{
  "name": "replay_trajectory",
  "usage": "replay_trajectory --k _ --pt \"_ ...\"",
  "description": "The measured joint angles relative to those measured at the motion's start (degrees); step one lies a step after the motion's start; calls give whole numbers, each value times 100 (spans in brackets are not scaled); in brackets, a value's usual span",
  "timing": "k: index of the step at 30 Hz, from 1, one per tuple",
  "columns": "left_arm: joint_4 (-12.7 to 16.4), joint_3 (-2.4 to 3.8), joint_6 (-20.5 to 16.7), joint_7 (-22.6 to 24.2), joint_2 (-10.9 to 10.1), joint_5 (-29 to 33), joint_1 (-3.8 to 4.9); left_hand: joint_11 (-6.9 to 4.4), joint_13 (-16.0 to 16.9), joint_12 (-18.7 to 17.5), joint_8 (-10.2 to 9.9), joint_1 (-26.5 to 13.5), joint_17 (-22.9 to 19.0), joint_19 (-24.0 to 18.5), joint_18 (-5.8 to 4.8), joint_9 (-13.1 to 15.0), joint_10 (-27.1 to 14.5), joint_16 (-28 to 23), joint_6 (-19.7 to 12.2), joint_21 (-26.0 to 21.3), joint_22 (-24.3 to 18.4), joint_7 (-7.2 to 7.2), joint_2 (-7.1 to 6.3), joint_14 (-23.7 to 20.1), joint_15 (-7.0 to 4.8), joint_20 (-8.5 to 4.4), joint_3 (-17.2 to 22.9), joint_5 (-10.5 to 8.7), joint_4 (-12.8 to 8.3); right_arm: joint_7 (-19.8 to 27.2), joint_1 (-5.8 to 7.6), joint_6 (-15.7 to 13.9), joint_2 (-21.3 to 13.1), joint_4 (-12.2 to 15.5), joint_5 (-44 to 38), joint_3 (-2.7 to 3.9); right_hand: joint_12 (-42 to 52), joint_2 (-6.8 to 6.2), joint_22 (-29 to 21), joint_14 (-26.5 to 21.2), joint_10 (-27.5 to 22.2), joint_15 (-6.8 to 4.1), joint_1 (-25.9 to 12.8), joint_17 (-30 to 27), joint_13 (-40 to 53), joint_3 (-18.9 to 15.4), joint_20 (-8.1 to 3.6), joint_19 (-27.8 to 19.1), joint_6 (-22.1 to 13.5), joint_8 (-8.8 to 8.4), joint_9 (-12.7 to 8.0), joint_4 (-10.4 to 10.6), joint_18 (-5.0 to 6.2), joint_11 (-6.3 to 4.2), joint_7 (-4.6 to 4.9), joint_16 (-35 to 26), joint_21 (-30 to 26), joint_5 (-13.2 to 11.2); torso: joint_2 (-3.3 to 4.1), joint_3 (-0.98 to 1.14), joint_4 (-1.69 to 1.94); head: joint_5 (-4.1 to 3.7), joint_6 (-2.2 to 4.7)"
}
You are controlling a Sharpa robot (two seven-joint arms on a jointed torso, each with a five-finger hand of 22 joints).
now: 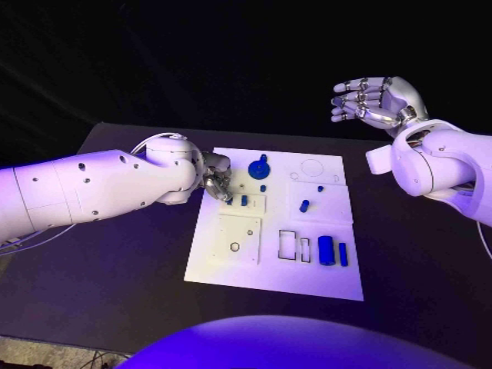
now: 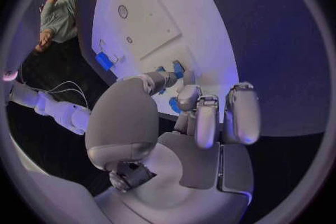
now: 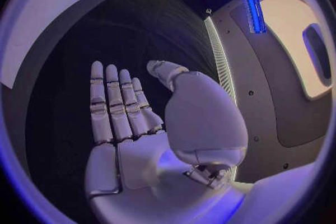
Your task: Assemble the parts on the task board
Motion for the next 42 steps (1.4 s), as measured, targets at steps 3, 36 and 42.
replay_trajectory --k 3,36,42 --pt "3 0 13 1 0 -2 -1 0 0 0 0 1 0 0 0 0 0 0 0 0 0 0 1 0 0 0 0 0 0 -1 0 2 -1 0 0 0 0 0 -5 0 0 0 0 0 0 0 0 0 0 0 0 0 0 0 0 0 0 0 0 1 0 -1 0" --pt "15 6 112 -3 -7 125 -1 -21 -7 0 -22 -3 0 0 0 29 21 0 31 -1 -2 9 -3 0 0 0 135 -21 -135 -14 -5 19 0 -3 2 0 -24 0 -23 0 -1 0 0 -14 0 0 0 0 0 -22 -10 0 0 0 0 -22 0 0 1 1 0 1 0" --pt "10 6 106 -10 -7 173 -1 -21 -20 0 -44 -26 0 0 0 37 21 0 31 -1 -2 10 20 0 0 0 135 -5 -135 -24 -6 25 -2 -5 3 0 -46 0 -37 0 -1 0 0 -27 0 -17 21 21 0 -43 -17 -16 0 0 0 -53 -21 0 0 2 -1 -7 0"
